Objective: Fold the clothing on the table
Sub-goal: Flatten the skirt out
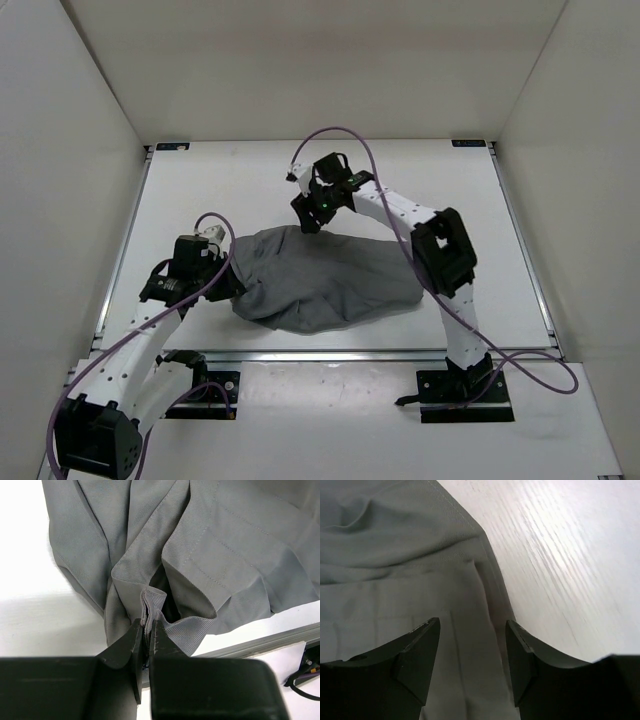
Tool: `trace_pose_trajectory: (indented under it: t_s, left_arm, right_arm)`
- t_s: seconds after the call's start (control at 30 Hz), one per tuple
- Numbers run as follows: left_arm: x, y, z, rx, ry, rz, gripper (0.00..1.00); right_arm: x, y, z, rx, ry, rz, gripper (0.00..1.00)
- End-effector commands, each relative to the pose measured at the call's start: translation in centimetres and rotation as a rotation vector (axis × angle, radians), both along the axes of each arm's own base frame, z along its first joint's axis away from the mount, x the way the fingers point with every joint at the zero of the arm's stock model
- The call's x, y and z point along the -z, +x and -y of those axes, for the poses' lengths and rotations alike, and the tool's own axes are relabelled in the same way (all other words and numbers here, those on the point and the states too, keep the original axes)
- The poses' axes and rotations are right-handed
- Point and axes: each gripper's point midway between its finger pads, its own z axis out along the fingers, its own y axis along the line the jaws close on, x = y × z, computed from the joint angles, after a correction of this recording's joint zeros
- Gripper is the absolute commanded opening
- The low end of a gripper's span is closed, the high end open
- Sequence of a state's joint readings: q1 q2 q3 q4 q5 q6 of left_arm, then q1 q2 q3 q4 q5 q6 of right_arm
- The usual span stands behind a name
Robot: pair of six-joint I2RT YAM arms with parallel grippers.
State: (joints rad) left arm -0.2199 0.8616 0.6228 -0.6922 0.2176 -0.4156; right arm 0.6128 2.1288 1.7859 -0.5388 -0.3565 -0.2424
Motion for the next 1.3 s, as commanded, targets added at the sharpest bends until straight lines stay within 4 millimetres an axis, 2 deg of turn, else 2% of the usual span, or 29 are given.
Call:
trace_pose_trajectory:
  t_s: [0.0, 0.03, 0.07, 0.1, 0.13, 0.17, 0.33, 0.37, 0.43, 0.47, 0.53, 0.7, 0.73, 0.77, 0.8, 0.87, 0.9, 0.93, 1.0, 1.03, 1.07, 1.1, 1.13, 1.17, 1.2, 1.23, 1.27]
  left_arm:
    - [-0.1, -0.3, 0.4, 0.007, -0.016, -0.008, 0.00]
    - [-0.2, -0.1, 0.4, 0.006, -0.010, -0.007, 0.00]
    - [-0.1, -0.1, 0.2, 0.004, -0.005, -0.005, 0.00]
    - [-0.1, -0.1, 0.2, 0.002, -0.005, -0.008, 0.00]
    - [0.2, -0.2, 0.2, 0.004, -0.005, -0.012, 0.00]
    - [0.0, 0.1, 0.1, -0.003, -0.010, -0.004, 0.00]
    - [0.5, -0.3, 0.4, 0.010, -0.013, -0.028, 0.00]
    - [0.5, -0.1, 0.3, 0.008, -0.008, -0.016, 0.00]
    - [0.7, -0.3, 0.1, 0.002, -0.001, -0.028, 0.00]
    - [0.4, -0.1, 0.1, 0.006, 0.000, -0.011, 0.00]
    - [0.4, -0.1, 0.2, 0.007, -0.004, -0.017, 0.00]
    - [0.2, -0.1, 0.1, 0.003, -0.002, -0.011, 0.00]
    - [0.3, -0.2, 0.0, 0.006, -0.001, -0.011, 0.00]
    - [0.3, -0.2, 0.1, 0.007, -0.001, -0.009, 0.00]
    - [0.7, -0.5, 0.0, 0.005, -0.002, -0.027, 0.00]
    - [0.3, -0.2, 0.0, 0.003, -0.002, -0.010, 0.00]
    - [0.2, -0.1, 0.0, 0.003, 0.000, -0.004, 0.00]
    - [0.3, -0.1, 0.0, 0.006, 0.000, -0.005, 0.00]
    - [-0.9, 0.7, 0.2, 0.005, -0.007, 0.022, 0.00]
    - [-1.5, 1.0, 0.2, 0.002, -0.005, 0.036, 0.00]
    - [-3.3, 2.3, 0.1, -0.010, -0.005, 0.088, 0.00]
    - [-5.5, 3.7, -0.1, -0.018, 0.003, 0.147, 0.00]
    - [-6.4, 4.4, -0.4, -0.033, 0.010, 0.170, 0.00]
    - [-9.4, 6.0, -0.8, -0.049, 0.025, 0.244, 0.00]
    - [-12.1, 7.4, -1.5, -0.074, 0.048, 0.305, 0.00]
    - [-15.1, 8.7, -2.1, -0.106, 0.061, 0.371, 0.00]
    - [-16.7, 9.3, -2.5, -0.122, 0.068, 0.410, 0.00]
  right_arm:
    - [-1.2, 2.3, -2.1, -0.127, 0.106, 0.045, 0.52]
    - [-2.0, 3.2, -1.9, -0.122, 0.124, 0.053, 0.53]
    - [-1.3, 3.4, -2.1, -0.131, 0.132, 0.031, 0.52]
    - [-0.1, 3.0, -2.4, -0.152, 0.136, -0.001, 0.51]
    - [-0.2, 3.3, -2.8, -0.166, 0.149, 0.012, 0.51]
    - [0.6, 3.1, -2.9, -0.177, 0.157, -0.009, 0.51]
    - [1.8, 2.5, -3.8, -0.217, 0.191, -0.049, 0.51]
    - [1.5, 2.5, -4.1, -0.228, 0.199, -0.048, 0.52]
    - [2.1, 2.1, -4.4, -0.244, 0.207, -0.073, 0.51]
    - [1.7, 2.0, -4.6, -0.250, 0.210, -0.072, 0.51]
    - [2.9, 1.9, -4.5, -0.243, 0.191, -0.099, 0.51]
    - [4.2, 1.5, -4.9, -0.255, 0.166, -0.113, 0.49]
    - [3.9, 1.3, -5.2, -0.268, 0.168, -0.108, 0.46]
    - [4.6, 0.9, -5.1, -0.277, 0.154, -0.124, 0.39]
    - [4.7, 0.9, -5.3, -0.273, 0.152, -0.128, 0.35]
    - [3.9, 0.7, -5.9, -0.293, 0.155, -0.118, 0.09]
    - [3.4, 0.8, -5.9, -0.295, 0.155, -0.112, 0.00]
    - [1.8, 1.2, -6.3, -0.290, 0.159, -0.075, 0.00]
    - [-1.0, 2.2, -5.7, -0.263, 0.148, -0.017, 0.00]
    - [-3.9, 3.1, -5.4, -0.232, 0.143, 0.054, 0.00]
    - [-5.7, 3.8, -5.1, -0.213, 0.144, 0.098, 0.00]
    - [-8.9, 4.7, -3.9, -0.174, 0.141, 0.165, 0.00]
    - [-12.8, 4.9, -2.9, -0.149, 0.155, 0.240, 0.00]
    - [-16.7, 5.1, -1.4, -0.112, 0.171, 0.309, 0.00]
    - [-18.1, 5.3, -0.1, -0.074, 0.181, 0.323, 0.00]
    - [-22.2, 4.9, 1.5, -0.047, 0.207, 0.400, 0.00]
    - [-24.8, 4.1, 3.6, -0.009, 0.231, 0.435, 0.00]
